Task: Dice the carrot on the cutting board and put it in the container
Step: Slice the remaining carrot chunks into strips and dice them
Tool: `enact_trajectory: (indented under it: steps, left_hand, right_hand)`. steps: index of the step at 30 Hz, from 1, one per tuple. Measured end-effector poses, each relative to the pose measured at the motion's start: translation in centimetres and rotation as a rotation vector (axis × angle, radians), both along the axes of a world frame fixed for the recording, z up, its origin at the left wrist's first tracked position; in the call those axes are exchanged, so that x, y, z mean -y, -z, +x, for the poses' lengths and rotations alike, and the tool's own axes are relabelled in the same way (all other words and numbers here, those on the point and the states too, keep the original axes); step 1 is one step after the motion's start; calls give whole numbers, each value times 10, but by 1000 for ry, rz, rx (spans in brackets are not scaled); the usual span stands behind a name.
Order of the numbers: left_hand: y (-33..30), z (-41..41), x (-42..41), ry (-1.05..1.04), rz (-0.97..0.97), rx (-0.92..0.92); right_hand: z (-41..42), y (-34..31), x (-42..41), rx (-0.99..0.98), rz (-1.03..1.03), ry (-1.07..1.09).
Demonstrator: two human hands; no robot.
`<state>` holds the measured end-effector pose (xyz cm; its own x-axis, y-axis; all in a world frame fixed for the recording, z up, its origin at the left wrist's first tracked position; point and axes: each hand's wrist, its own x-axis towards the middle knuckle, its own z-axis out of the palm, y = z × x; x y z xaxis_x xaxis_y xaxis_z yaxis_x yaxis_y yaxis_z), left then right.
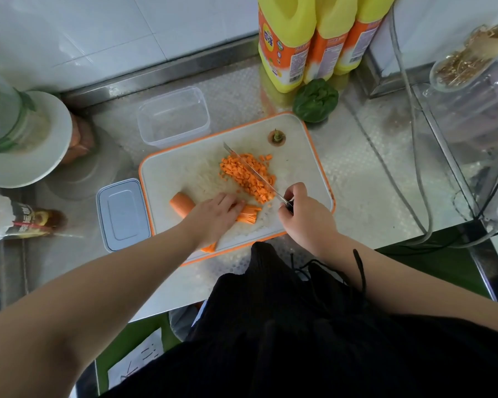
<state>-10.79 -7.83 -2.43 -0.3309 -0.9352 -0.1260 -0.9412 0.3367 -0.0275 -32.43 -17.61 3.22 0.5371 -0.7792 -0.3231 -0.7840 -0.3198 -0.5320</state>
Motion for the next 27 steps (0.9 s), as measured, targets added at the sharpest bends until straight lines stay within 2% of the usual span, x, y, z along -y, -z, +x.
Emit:
enact_trajectory:
  steps: [5,10,14,22,27]
  left_hand:
    - [9,-18,-8,-111,-77,10]
    - [19,-37,-15,-258,-87,102]
    - [22,-34,-13,-260,-133,156]
    - [27,-27,0,-192,-190,81]
    - [28,-44,-5,-405,-116,83]
  right_hand:
    - [1,1,-2,17,-14,-8]
    - [-2,-1,-1,19,26,-3]
    - [-5,-1,-1,14,36,-5]
    - [-7,1,-2,-7,37,-10]
    - [-5,2,-1,1,53,-10]
